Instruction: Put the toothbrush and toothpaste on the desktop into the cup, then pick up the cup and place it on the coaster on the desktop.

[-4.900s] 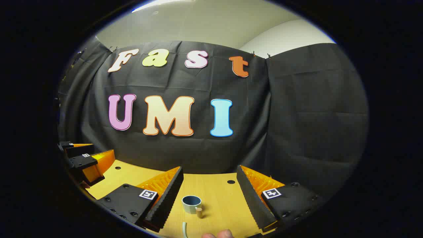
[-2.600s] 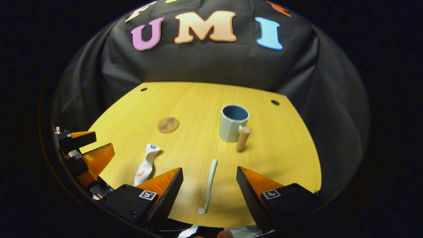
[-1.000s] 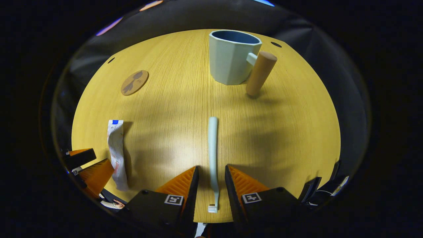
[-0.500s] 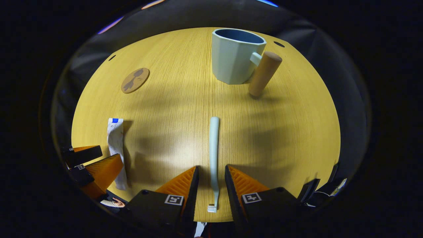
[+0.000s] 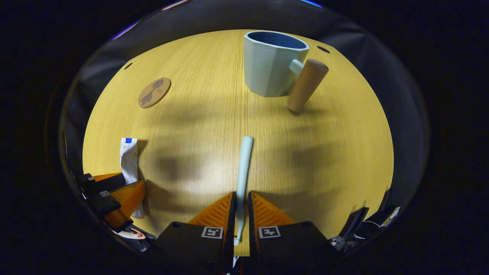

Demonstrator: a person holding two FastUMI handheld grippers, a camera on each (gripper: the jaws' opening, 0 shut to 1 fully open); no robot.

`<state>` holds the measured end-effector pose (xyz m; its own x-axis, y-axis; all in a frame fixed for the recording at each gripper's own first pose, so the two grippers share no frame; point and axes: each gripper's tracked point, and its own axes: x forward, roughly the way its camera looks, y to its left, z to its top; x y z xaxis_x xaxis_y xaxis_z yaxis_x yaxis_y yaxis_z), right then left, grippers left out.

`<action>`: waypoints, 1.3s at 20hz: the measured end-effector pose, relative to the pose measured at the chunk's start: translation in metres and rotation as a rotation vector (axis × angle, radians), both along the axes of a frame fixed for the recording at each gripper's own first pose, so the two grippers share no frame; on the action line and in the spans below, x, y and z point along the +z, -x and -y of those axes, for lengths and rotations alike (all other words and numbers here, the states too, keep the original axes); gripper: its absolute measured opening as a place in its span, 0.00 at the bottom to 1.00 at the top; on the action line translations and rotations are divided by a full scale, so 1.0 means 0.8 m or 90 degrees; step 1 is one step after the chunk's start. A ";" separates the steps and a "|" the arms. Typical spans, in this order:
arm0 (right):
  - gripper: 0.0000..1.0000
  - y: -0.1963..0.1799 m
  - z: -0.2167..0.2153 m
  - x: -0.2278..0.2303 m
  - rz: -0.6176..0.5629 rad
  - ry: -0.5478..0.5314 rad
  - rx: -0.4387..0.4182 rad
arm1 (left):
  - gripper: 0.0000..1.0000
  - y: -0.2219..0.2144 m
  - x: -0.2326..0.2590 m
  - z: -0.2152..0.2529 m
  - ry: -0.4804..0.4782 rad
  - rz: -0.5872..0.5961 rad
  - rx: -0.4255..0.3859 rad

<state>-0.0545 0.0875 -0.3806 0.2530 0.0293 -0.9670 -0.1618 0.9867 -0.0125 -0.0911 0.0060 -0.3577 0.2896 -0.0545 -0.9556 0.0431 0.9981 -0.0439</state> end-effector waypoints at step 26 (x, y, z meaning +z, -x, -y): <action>0.05 -0.023 0.010 0.033 0.061 -0.074 -0.020 | 0.41 -0.019 0.033 0.001 0.015 0.086 0.013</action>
